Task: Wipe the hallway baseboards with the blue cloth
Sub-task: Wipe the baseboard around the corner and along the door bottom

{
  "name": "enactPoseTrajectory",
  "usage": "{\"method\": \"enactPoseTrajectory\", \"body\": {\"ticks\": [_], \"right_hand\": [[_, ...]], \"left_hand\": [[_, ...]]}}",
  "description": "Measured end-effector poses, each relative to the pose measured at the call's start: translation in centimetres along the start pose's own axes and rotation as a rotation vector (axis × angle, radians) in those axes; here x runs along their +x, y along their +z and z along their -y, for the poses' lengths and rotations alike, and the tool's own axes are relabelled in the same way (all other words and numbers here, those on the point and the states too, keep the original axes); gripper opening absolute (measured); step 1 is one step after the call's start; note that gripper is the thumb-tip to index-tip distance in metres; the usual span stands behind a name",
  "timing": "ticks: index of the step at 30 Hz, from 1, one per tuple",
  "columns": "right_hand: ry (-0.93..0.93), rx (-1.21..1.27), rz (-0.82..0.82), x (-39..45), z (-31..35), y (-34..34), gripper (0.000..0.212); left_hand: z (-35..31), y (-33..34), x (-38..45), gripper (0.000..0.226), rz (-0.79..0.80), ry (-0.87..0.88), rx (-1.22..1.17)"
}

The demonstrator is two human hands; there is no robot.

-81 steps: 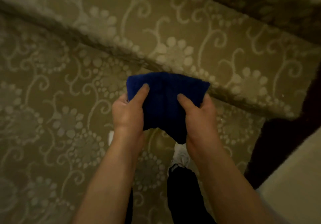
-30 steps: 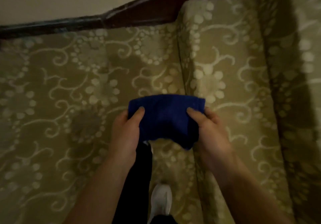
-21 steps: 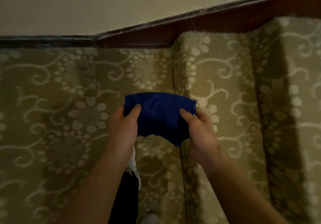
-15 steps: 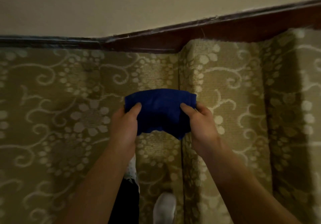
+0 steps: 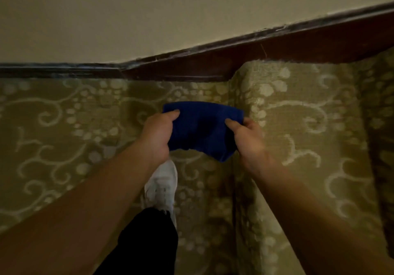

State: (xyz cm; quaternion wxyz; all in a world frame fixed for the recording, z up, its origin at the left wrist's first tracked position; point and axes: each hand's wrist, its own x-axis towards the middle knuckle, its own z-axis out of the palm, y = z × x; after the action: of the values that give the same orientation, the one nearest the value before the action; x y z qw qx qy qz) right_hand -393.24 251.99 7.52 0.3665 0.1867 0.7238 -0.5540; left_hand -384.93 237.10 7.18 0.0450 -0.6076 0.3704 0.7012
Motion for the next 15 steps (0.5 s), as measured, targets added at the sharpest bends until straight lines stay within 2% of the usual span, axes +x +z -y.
{"method": "enactPoseTrajectory", "body": {"ticks": [5, 9, 13, 15], "right_hand": [[-0.032, 0.007, -0.017, 9.0, -0.1, 1.9, 0.026], [-0.055, 0.016, -0.055, 15.0, -0.1, 3.5, 0.036], [-0.05, 0.055, -0.059, 19.1, 0.3, 5.2, 0.035], [-0.011, 0.088, -0.065, 20.9, 0.3, 6.3, 0.051]], "left_hand": [[-1.1, 2.8, 8.0, 0.044, 0.044, 0.049, 0.071], [-2.3, 4.5, 13.5, 0.034, 0.084, 0.129, 0.102], [-2.7, 5.7, 17.8, 0.046, 0.07, 0.167, 0.132], [-2.9, 6.0, 19.5, 0.04, 0.078, 0.15, 0.103]]}}
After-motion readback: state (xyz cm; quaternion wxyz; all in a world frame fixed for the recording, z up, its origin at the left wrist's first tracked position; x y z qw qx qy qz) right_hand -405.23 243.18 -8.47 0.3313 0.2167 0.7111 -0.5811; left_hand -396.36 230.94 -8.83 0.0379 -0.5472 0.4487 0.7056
